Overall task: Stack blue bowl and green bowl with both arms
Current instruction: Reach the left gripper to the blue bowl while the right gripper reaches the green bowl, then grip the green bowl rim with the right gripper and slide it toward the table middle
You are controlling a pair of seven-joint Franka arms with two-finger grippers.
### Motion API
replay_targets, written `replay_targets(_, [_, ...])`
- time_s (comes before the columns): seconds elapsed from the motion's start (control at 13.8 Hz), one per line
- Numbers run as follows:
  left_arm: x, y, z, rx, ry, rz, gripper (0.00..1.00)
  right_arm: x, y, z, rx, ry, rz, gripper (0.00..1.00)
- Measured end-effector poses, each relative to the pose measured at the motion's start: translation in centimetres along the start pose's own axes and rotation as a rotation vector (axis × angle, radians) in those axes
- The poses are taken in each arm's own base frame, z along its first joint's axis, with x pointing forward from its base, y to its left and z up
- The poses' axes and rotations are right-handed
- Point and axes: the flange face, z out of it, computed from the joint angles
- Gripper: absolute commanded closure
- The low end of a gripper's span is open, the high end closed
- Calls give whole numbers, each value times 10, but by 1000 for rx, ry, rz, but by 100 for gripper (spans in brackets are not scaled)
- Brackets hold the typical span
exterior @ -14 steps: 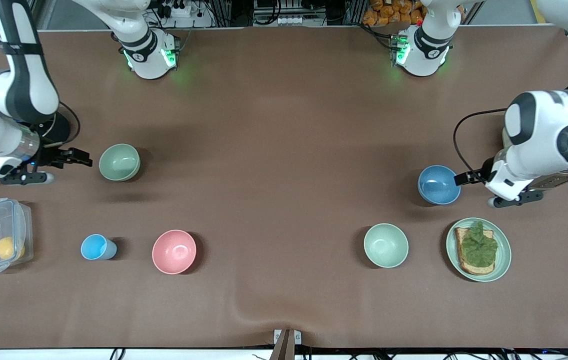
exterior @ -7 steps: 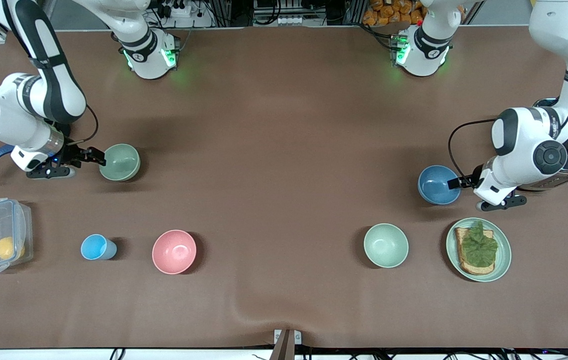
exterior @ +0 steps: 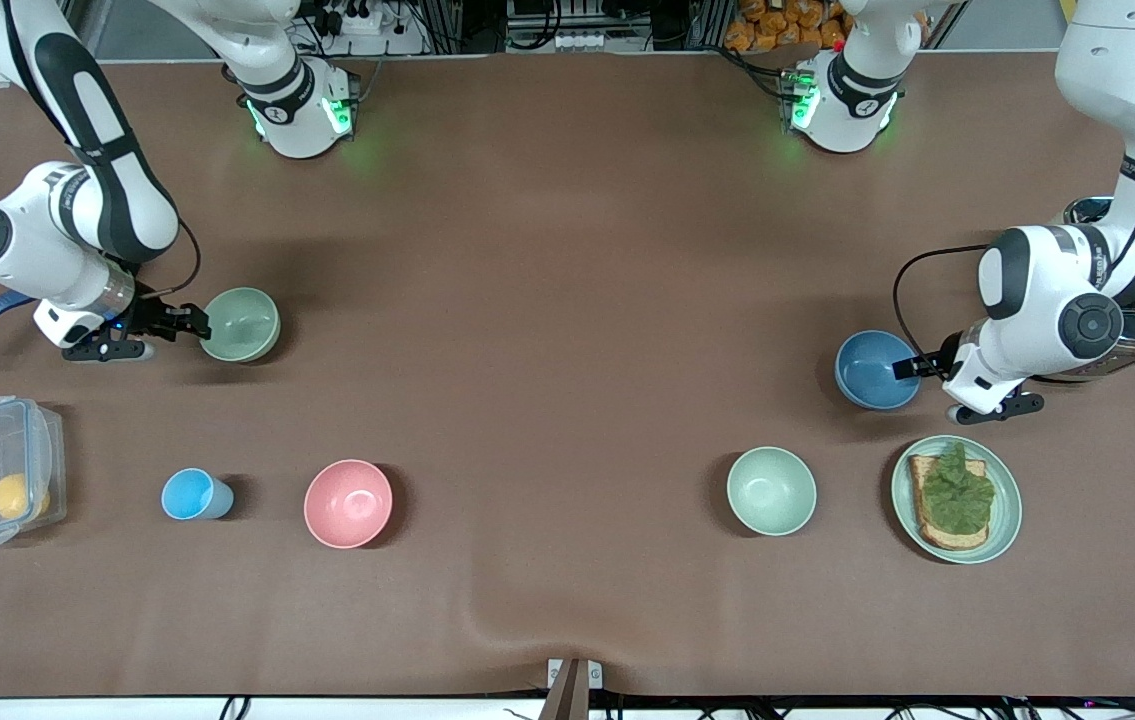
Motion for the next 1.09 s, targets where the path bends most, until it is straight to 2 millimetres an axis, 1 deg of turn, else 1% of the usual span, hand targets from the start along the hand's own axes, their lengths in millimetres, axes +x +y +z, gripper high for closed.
replay_targets(0.07, [0, 0, 1, 0, -2, 0, 61, -1, -1, 4, 5, 1, 5, 43])
replay_targets(0.15, [0, 0, 2, 0, -3, 0, 71, -2, -2, 9, 3, 4, 5, 61])
replay_targets(0.22, [0, 0, 2, 0, -3, 0, 87, -4, -3, 14, -1, 9, 4, 80])
replay_targets(0.29, [0, 0, 2, 0, -3, 0, 100, -7, -5, 20, -6, 15, 2, 100])
replay_targets(0.44, [0, 0, 2, 0, -4, 0, 100, -11, -11, 28, -13, 22, -8, 100])
replay_targets(0.51, [0, 2, -2, -2, 1, 1, 100, -11, -12, 28, -13, 22, -10, 100])
replay_targets(0.73, [0, 3, -6, -1, 1, 2, 100, -10, -14, 22, -9, 28, -4, 100])
replay_targets(0.8, [1, 4, -6, -1, -1, -2, 100, -10, -16, 22, -5, 23, 13, 100])
replay_targets(0.87, [1, 4, -7, -1, -1, -1, 100, -8, -24, 23, 0, 10, 47, 100])
replay_targets(0.94, [2, 4, -9, -1, 2, -1, 100, -5, -41, 23, 4, -7, 94, 100])
replay_targets(1.09, [3, 5, -17, -1, 12, -2, 100, 2, -96, 22, 1, -24, 171, 100])
